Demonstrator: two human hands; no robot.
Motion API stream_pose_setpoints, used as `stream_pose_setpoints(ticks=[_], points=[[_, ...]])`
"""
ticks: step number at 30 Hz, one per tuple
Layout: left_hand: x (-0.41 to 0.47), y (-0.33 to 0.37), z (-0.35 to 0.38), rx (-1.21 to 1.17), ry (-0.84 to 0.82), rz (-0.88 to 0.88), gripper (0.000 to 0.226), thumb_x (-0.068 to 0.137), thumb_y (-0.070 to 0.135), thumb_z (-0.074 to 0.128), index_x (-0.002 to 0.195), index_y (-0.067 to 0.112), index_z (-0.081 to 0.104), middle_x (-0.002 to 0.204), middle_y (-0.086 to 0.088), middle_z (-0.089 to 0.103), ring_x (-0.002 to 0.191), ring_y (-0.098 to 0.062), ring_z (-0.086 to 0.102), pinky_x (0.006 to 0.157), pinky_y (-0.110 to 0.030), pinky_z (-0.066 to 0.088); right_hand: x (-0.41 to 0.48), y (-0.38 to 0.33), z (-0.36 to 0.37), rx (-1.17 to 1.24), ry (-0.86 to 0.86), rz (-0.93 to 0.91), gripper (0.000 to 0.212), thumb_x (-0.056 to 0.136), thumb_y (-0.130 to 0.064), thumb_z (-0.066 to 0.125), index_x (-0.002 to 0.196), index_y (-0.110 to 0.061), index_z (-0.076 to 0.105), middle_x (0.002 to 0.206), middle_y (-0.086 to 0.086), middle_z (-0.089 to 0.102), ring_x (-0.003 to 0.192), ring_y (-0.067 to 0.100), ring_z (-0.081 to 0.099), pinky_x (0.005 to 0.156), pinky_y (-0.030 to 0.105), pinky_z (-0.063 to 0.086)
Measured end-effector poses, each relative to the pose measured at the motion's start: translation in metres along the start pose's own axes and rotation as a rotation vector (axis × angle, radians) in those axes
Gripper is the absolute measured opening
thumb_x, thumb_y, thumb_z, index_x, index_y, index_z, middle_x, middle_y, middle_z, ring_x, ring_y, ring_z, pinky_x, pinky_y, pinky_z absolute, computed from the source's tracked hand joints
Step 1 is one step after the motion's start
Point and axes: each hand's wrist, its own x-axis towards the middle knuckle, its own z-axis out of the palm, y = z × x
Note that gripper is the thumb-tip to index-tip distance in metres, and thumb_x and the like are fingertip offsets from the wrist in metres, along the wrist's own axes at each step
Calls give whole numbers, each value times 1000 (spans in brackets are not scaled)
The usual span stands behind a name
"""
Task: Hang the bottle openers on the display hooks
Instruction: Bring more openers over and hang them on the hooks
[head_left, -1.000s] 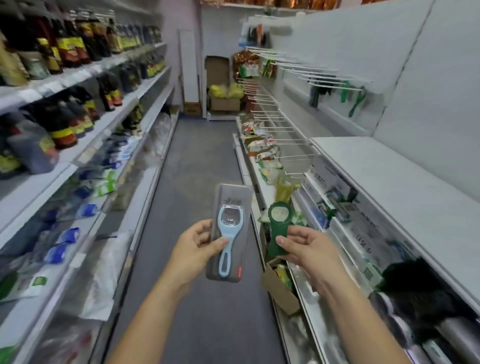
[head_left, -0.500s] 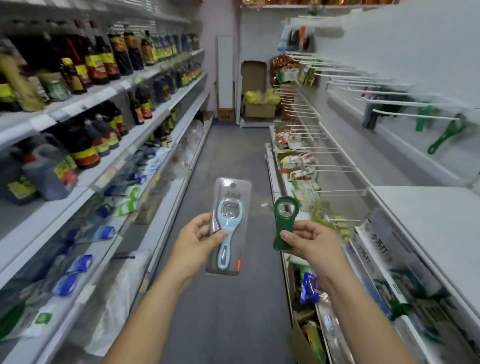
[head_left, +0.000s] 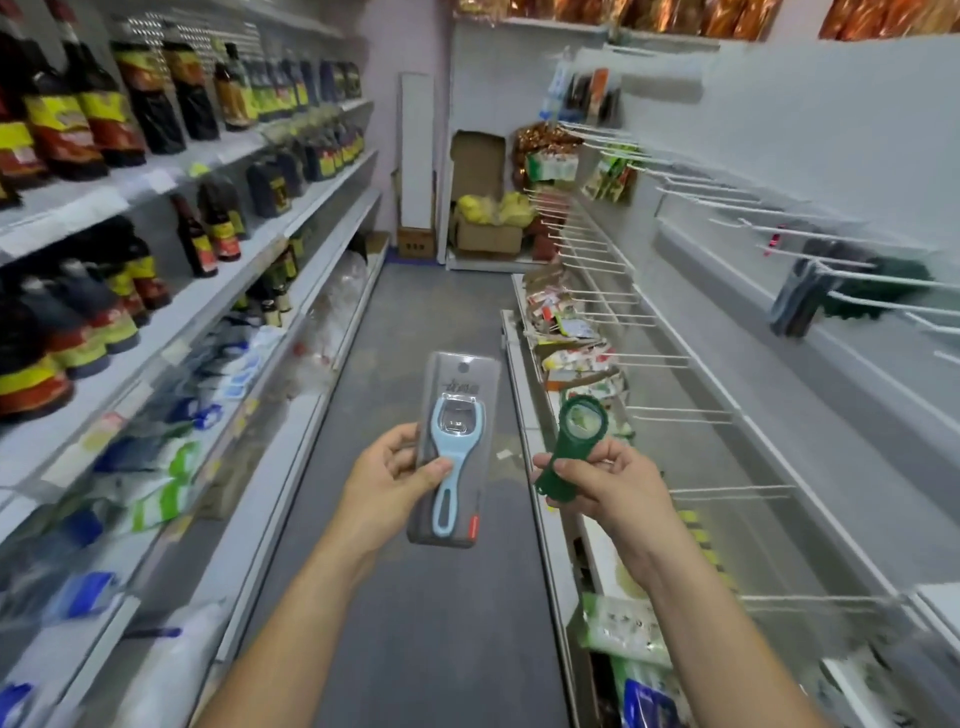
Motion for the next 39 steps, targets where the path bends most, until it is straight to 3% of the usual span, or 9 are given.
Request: stream_pose_setpoints(ticks=[4, 7, 12, 15, 19, 23, 27, 35, 39], points=[[74, 0, 7, -8, -51, -5, 32, 86, -4, 69, 111, 15, 63, 97, -8, 77, 87, -17, 73, 79, -26, 59, 69, -6, 6, 44, 3, -13, 38, 86, 11, 65, 68, -13, 42, 94, 26, 75, 93, 43, 72, 86, 52, 55], [130, -5, 16, 4, -62, -15, 32, 86, -4, 70, 114, 11, 62, 102, -12, 76, 90, -21, 72, 85, -32, 58, 123, -5, 6, 63, -4, -31, 40, 83, 4, 72, 61, -16, 44, 76, 19, 72, 86, 40, 70, 87, 53, 53], [232, -6, 42, 38, -78, -2, 33, 86, -3, 70, 114, 12, 63, 102, -13, 77, 92, -22, 72, 85, -33, 59, 222, -14, -2, 149, -8, -88, 20, 70, -12, 75, 58, -14, 59, 57, 8, 58, 54, 23, 55, 52, 30, 51], [294, 3, 68, 70, -112, -16, 32, 85, -3, 71, 113, 11, 63, 96, -8, 78, 92, -24, 72, 81, -32, 60, 278, -29, -14, 210, 39, -119, 4, 76, -3, 72, 78, -5, 69, 65, 14, 62, 53, 21, 58, 46, 26, 51], [368, 16, 105, 75, -179, 4, 32, 85, -5, 70, 113, 9, 63, 96, -10, 77, 87, -20, 72, 76, -25, 60, 341, -47, -34, 235, 112, -132, 18, 86, 8, 63, 96, -3, 72, 80, 15, 74, 63, 21, 71, 56, 25, 58], [430, 13, 141, 61, -286, 5, 35, 84, -3, 72, 116, 6, 62, 103, -13, 77, 92, -24, 72, 82, -32, 59, 388, -55, -61, 251, 282, -143, 24, 79, 5, 72, 92, -15, 77, 93, 13, 76, 70, 16, 68, 58, 19, 52], [492, 3, 178, 74, -451, -19, 47, 74, 11, 84, 116, 11, 63, 104, -9, 77, 98, -28, 73, 82, -37, 58, 420, -57, -90, 333, 384, -108, 45, 71, 2, 75, 114, -9, 72, 101, 16, 77, 77, 20, 73, 69, 29, 60], [598, -20, 250, 66, -877, -89, 43, 85, 1, 73, 124, 14, 61, 106, -6, 77, 99, -23, 74, 85, -39, 59, 455, -44, -100, 252, 829, -54, 28, 85, 14, 64, 110, 0, 68, 97, 20, 76, 75, 28, 75, 60, 25, 60], [618, -25, 274, 63, -1065, -120, 36, 85, 1, 72, 118, 13, 63, 107, -8, 77, 98, -24, 74, 83, -37, 59, 444, -44, -81, 212, 1043, -63, 23, 81, 11, 71, 102, 1, 69, 90, 18, 74, 62, 13, 70, 50, 15, 48]])
